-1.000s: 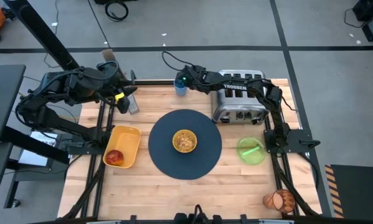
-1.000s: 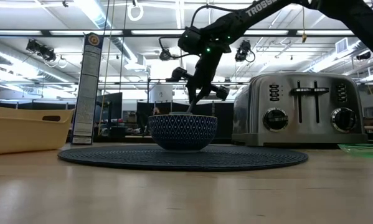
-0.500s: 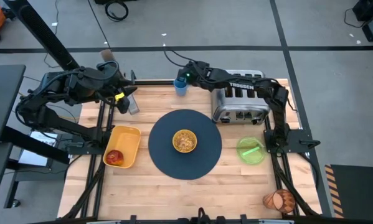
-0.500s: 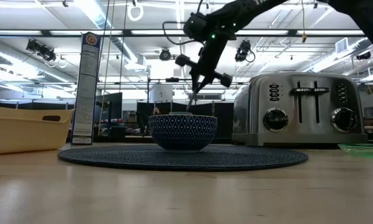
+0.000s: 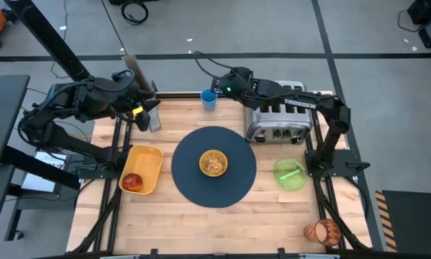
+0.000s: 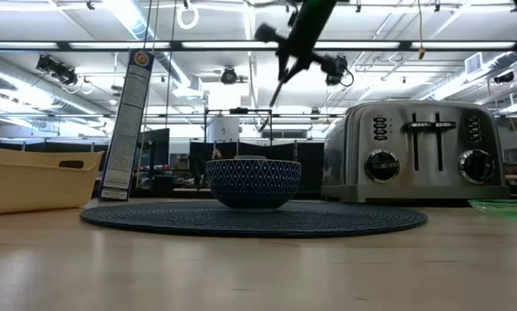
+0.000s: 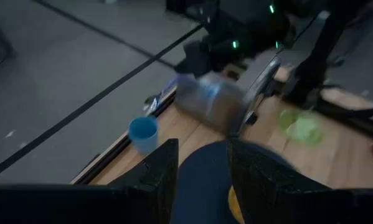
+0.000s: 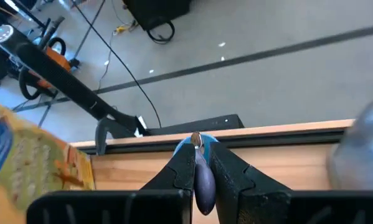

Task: Arrange a breakfast setting
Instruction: Put the spoon on the mat to the right of the bowl

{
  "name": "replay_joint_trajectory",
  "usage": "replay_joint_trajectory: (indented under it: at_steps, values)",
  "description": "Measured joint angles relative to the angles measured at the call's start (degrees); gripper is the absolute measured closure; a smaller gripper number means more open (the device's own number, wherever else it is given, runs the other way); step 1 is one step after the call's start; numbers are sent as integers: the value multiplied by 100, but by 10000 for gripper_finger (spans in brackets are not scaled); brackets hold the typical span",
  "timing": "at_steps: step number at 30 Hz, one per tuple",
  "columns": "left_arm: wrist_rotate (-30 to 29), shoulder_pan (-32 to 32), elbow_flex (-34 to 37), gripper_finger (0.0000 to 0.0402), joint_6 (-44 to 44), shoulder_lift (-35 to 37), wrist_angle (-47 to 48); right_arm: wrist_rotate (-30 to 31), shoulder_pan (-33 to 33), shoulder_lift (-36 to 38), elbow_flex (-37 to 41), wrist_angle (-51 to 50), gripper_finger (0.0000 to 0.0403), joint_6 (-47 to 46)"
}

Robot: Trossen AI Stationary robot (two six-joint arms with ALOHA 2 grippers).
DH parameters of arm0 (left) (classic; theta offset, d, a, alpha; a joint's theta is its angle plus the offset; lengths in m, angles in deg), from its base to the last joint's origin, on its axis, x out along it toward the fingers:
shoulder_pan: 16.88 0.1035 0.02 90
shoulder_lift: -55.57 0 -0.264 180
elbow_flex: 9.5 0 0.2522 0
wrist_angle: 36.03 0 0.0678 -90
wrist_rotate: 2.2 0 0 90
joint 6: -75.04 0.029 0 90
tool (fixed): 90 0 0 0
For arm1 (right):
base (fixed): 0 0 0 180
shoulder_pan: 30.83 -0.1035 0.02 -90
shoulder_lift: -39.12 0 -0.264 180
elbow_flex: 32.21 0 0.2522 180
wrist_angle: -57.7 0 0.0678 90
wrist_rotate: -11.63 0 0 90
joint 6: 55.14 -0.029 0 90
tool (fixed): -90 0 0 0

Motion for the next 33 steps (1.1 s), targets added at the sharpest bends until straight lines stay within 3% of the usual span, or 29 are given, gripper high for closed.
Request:
replay_joint_trajectory:
  at_steps: [10, 15, 21, 26, 33]
  values:
    - [6, -565, 0, 258, -151, 0, -374, 1473, -1904, 447, -3, -959, 366, -1078]
    - [6, -872, 0, 258, -181, 11, -373, 1669, -2787, 425, -3, -1327, 366, -1599]
    - [-1, -1337, 0, 258, -452, 9, -410, 2338, -3752, 425, -4, -2008, 366, -2306]
    - [-300, -1623, 0, 258, -529, 13, -398, 2289, -4090, 431, -3, -2638, 366, -2557]
    - [-312, -2112, -2, 258, -637, -3, -291, 1923, -4511, 431, -2, -2726, 366, -2598]
